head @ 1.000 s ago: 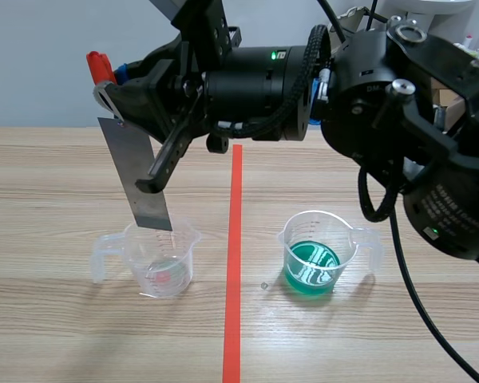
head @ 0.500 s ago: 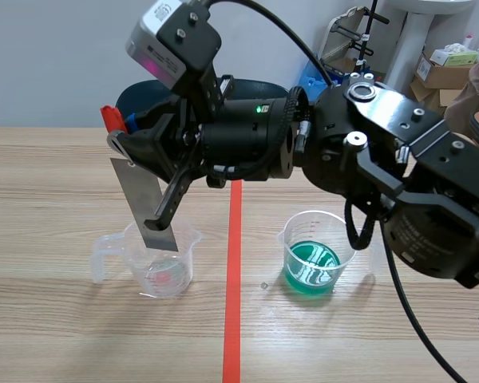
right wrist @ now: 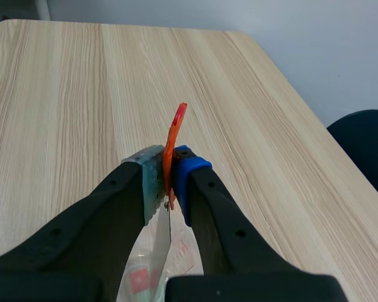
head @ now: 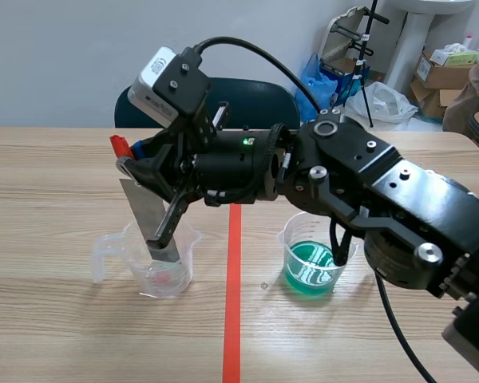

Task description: Do the redox reaction experiment

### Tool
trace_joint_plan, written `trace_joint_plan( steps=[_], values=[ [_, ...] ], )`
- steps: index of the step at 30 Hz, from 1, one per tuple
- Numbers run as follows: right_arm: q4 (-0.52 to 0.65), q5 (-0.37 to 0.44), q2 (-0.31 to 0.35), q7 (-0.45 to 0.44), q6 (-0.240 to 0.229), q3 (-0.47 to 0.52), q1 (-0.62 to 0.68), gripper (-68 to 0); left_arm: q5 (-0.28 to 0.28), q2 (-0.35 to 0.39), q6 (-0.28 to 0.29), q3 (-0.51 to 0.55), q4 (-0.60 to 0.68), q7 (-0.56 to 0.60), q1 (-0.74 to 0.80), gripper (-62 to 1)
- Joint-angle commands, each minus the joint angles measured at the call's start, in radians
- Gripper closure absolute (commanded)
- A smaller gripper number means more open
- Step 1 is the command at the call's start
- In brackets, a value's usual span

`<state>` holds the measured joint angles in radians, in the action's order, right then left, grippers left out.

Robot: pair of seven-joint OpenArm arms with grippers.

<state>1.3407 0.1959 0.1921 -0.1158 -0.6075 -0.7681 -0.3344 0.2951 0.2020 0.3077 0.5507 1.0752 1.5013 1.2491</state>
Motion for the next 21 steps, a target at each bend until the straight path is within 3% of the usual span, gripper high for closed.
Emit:
trace_joint_plan(
  steps=[1, 15, 21],
  values=[
    [0.005, 0.011, -0.004, -0.039, 0.005, 0.0, -0.015, -0.6, -0.006, -0.005, 0.0, 0.012, 0.004, 0.051, 0.011, -59.5],
    [-0.088, -0.108, -0.021, -0.162, 0.005, 0.0, -0.015, -0.6, -0.006, -0.005, 0.0, 0.012, 0.004, 0.051, 0.011, -59.5],
    [-0.093, -0.129, -0.021, -0.174, 0.005, 0.0, -0.015, -0.6, -0.006, -0.005, 0.0, 0.012, 0.004, 0.051, 0.011, -59.5]
  ],
)
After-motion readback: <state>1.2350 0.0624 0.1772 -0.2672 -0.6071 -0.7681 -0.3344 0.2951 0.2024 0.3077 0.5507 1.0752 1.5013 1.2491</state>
